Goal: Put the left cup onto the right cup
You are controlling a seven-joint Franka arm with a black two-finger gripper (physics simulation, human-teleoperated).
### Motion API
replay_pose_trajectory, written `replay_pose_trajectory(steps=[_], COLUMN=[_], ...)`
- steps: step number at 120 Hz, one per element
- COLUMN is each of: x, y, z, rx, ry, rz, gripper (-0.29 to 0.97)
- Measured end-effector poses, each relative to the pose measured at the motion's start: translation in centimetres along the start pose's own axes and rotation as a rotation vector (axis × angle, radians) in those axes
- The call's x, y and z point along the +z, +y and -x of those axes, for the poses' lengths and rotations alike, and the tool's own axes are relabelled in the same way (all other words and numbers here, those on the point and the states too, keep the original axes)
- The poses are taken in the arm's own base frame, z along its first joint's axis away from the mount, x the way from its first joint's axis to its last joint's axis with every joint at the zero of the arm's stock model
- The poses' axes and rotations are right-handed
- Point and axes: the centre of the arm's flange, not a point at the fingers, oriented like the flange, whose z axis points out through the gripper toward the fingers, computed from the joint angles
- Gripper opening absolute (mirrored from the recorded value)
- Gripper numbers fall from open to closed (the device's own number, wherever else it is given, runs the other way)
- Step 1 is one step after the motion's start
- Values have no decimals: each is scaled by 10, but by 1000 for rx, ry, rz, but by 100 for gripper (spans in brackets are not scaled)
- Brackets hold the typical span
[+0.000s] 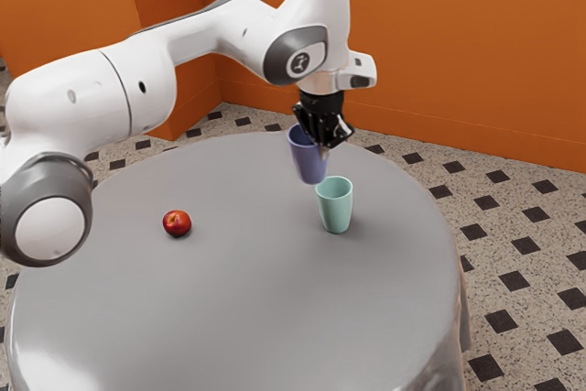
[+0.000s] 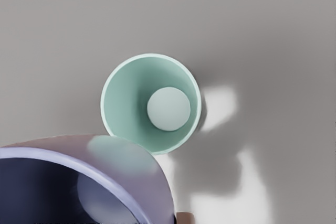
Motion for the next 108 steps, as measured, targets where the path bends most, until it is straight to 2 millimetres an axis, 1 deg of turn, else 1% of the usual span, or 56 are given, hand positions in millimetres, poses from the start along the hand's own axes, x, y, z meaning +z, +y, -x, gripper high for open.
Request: replay_pose_trajectory(steps=[5,16,43,61,68,108], x=[-3,-3,23,34,36,41], y=[2,5,-1,-4,-4,8], z=[-3,-10,-19,-22,-24,-32], rx=[4,13,15,16,17,65], ry=[8,17,-2,-11,-6,35], rz=[0,9,14,14,16,-9], gripper=[-11,-11,-11,-11,-11,-11])
